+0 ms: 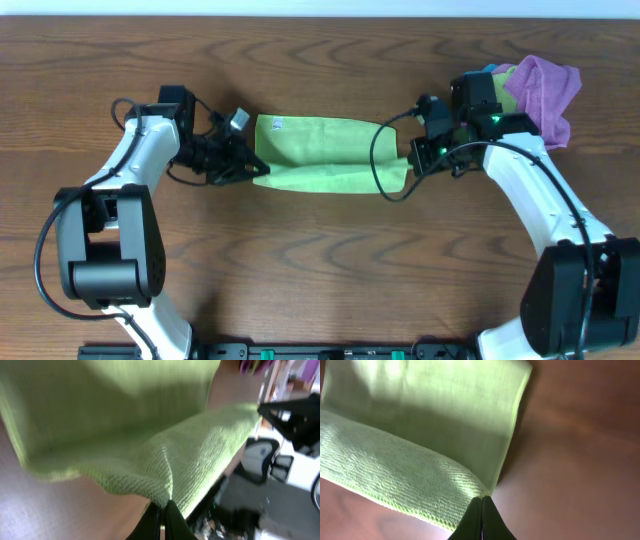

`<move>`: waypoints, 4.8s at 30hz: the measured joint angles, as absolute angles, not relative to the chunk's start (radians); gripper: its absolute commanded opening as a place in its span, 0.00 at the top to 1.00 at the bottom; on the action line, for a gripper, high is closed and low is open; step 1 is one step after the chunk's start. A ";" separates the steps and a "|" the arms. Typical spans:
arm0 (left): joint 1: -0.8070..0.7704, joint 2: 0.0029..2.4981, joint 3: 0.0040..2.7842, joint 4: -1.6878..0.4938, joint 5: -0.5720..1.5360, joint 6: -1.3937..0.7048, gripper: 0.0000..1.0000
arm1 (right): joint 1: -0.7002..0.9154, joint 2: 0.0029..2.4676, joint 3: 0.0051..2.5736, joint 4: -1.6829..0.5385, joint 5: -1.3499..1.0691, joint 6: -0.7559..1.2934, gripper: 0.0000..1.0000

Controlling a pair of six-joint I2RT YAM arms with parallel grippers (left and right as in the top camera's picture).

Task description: Fold the cloth

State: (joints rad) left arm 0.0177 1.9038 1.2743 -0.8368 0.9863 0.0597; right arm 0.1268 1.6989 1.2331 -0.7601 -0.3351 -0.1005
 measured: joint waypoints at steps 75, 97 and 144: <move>-0.070 2.042 1.432 -0.318 0.761 -0.308 0.94 | 0.136 1.744 1.233 -0.467 -0.288 0.169 0.16; -0.186 2.138 1.437 -0.453 0.419 -0.205 0.94 | 0.077 1.940 1.233 -0.377 -0.570 0.261 0.16; -0.186 2.141 1.444 -0.464 0.419 -0.213 0.94 | 0.224 1.923 1.234 -0.222 -0.542 0.299 0.99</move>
